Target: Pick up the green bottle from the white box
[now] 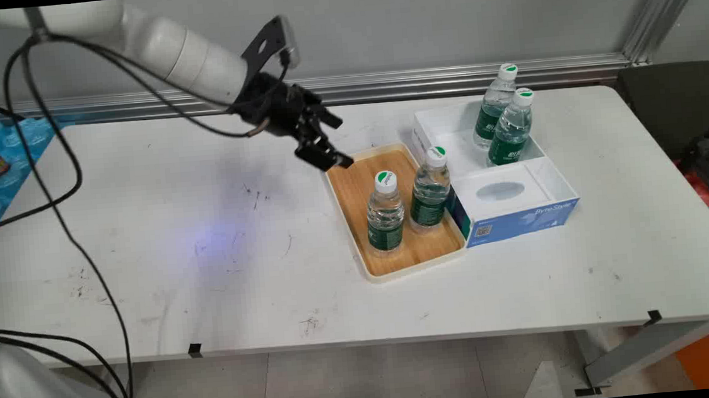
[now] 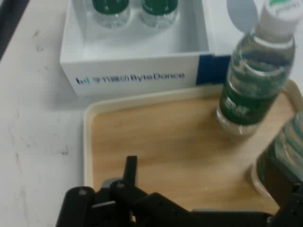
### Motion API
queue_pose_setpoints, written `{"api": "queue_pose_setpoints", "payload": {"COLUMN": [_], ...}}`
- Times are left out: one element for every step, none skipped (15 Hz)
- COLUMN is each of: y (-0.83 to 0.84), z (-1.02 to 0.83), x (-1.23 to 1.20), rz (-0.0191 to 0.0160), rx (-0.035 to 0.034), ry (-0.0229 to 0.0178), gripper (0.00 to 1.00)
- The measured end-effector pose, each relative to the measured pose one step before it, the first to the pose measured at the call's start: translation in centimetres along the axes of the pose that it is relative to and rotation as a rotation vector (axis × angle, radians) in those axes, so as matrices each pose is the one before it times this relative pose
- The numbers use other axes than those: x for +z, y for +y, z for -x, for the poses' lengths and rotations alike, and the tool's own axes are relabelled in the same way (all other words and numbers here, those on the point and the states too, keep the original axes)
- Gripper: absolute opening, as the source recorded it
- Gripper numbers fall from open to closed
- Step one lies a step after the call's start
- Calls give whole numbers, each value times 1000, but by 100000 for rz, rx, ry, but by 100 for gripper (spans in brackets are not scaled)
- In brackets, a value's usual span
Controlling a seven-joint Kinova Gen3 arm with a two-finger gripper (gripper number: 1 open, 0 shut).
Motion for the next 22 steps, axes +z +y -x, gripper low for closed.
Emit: {"api": "queue_pose_setpoints", "payload": {"y": [-408,-332,-340,-324,-216,-204,-182,-146,-162,-178,-144,-161,-121,-71,-73,-8,3,24,28,31,47,78], "z": [-689,-624,-742,-765,-671,-781,-774,-688,-815,-830,-708,-807,-730,-570,-580,-478,-369,-360,-272,-171,-149,-121], "x": [187,183,245,304,281,377,428,423,563,624,562,755,785,707,837,875,779,933,956,820,955,981], "rz": [-224,-137,-83,-22,46,140,-7,-76,-92,-223,-220,-120,-95,-14,45,140,43,89,-123,-94,-61,-11], "rx": [141,153,300,558,367,245,120,145,241,241,263,317,395,434,463,240,142,13,-220,-221,-332,-446], "ry": [283,365,518,601,622,765,888,939,1237,1533,1392,1624,1446,1110,1157,981,779,767,621,399,420,416], "gripper": [100,100,100,100,100,100,100,100,100,100,100,100,100,100,100,100,100,100,100,100,100,100]}}
